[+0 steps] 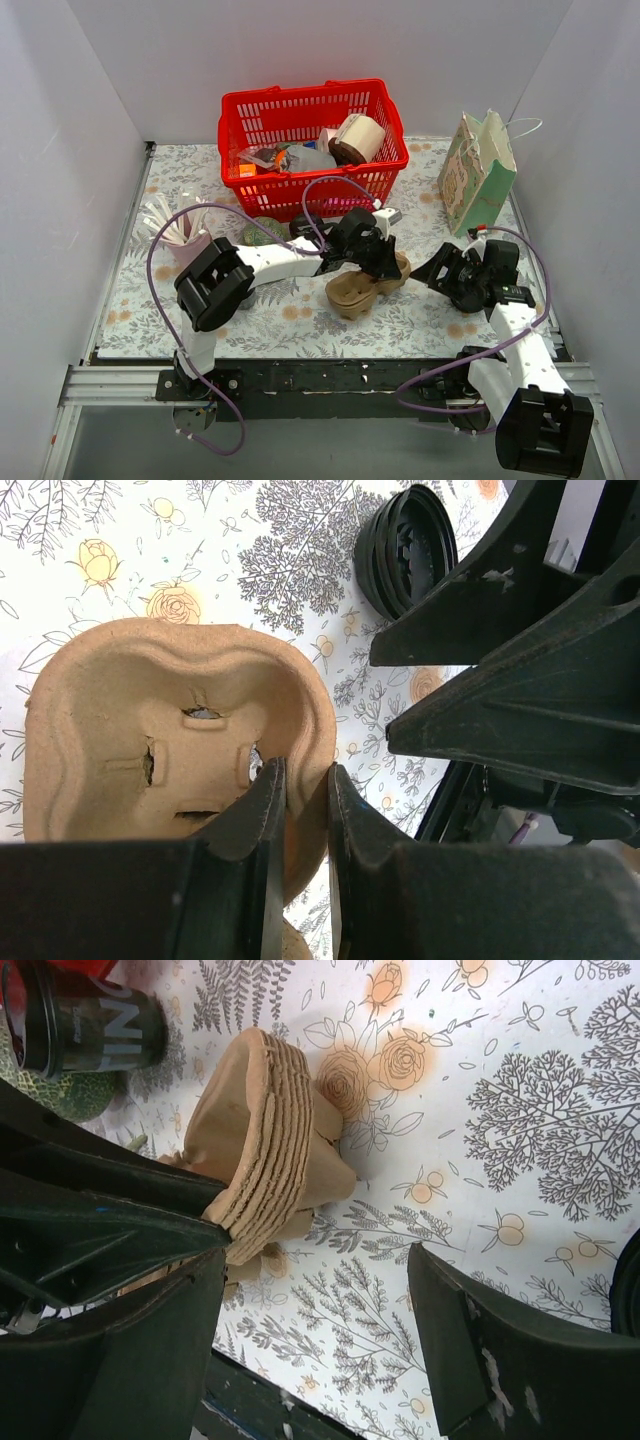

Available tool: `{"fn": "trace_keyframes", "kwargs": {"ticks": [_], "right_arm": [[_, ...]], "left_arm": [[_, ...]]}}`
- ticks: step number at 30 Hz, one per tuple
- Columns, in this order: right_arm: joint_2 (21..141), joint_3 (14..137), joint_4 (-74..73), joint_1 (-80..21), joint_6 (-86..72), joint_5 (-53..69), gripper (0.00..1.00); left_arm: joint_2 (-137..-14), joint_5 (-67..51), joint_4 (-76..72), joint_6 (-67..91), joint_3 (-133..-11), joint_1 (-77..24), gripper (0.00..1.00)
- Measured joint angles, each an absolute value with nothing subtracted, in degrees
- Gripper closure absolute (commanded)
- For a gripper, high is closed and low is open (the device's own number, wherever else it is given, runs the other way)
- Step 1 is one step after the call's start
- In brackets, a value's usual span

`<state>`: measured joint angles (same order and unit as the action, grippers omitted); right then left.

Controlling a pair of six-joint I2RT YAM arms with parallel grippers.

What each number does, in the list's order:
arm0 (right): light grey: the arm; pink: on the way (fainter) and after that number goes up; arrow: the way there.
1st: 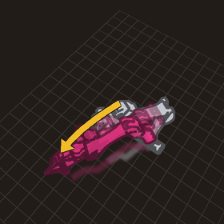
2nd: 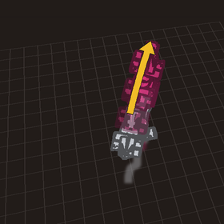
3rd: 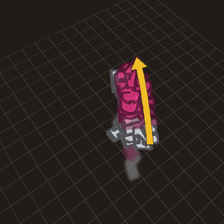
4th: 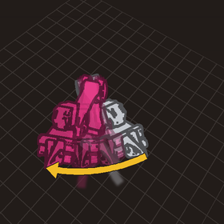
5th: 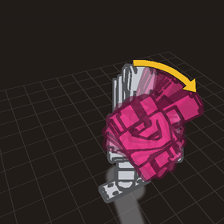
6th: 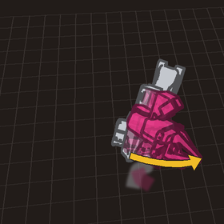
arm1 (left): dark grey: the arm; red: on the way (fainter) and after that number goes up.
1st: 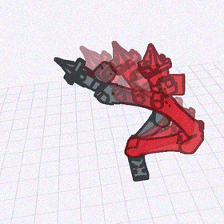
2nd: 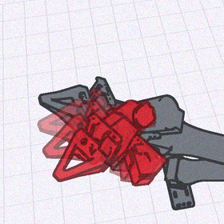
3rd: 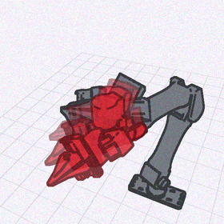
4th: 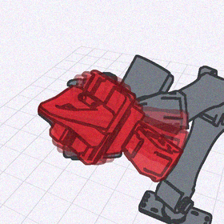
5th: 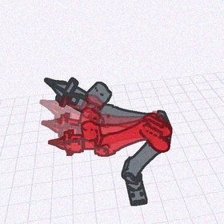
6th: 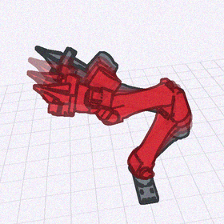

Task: Pack the takeout coffee

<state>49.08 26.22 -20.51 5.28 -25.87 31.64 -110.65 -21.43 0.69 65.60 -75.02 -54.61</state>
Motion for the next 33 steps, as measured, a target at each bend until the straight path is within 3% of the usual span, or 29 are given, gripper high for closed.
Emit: {"fn": "trace_keyframes", "kwargs": {"ticks": [33], "right_arm": [[53.54,22.68,-8.71,5.63,-30.76,34.02,0.2]], "left_arm": [[-109.23,-21.45,-3.7,70.98,-71.66,-54.54,1.0]]}}
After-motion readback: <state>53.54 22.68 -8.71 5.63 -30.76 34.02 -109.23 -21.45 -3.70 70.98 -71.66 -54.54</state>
